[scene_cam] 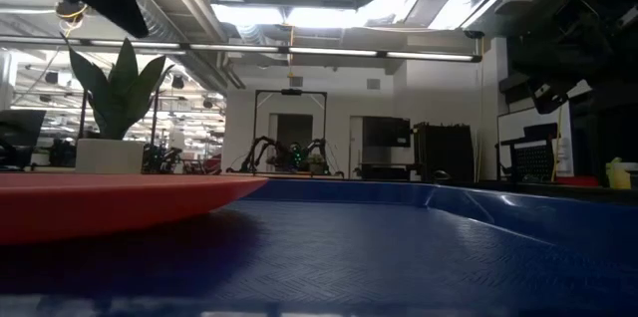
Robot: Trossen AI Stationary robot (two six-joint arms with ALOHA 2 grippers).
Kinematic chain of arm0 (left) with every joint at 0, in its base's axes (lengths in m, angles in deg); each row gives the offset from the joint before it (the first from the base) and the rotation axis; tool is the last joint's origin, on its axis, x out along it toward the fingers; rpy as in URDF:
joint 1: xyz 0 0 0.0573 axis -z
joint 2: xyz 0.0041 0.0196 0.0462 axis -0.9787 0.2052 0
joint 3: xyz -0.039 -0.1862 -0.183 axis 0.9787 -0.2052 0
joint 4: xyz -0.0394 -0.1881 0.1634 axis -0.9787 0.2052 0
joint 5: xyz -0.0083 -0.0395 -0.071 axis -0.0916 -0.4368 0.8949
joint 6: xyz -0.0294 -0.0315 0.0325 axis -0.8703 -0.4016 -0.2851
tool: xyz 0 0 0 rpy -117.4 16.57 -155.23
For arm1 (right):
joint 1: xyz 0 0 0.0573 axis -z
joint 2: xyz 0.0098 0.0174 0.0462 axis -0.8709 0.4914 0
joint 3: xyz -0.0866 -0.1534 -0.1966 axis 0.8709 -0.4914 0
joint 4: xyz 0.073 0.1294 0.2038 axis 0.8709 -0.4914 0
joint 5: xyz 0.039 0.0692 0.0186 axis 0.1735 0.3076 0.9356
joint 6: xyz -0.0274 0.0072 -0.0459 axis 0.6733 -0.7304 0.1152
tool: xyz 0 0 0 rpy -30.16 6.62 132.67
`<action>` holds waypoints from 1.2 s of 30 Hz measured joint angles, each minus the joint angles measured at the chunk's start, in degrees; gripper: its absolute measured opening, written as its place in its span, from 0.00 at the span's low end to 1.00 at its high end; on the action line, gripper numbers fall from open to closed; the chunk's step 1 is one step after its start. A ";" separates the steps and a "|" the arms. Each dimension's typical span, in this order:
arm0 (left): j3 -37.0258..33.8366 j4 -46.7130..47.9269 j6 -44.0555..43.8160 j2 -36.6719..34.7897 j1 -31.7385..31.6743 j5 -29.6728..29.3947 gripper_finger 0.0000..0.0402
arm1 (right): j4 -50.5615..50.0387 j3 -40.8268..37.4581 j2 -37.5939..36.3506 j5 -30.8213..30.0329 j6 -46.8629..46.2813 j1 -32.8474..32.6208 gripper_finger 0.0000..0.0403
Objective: Pick and place plate/cup/fork/spoon on tray
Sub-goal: Put the blue cup on the blue serving tray to the top left of the pink plate
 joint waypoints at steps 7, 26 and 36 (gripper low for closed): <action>-0.22 -0.09 -1.28 2.37 -1.09 -0.48 0.00 | -0.10 0.00 0.00 0.71 1.19 -0.02 0.11; -0.22 -0.71 10.28 2.33 -12.36 -6.66 0.00 | -0.15 0.00 0.00 0.50 -1.60 -0.01 0.11; -0.22 -1.48 10.35 2.36 -17.55 -12.93 0.00 | 7.74 0.00 0.02 -0.95 7.26 -0.02 0.11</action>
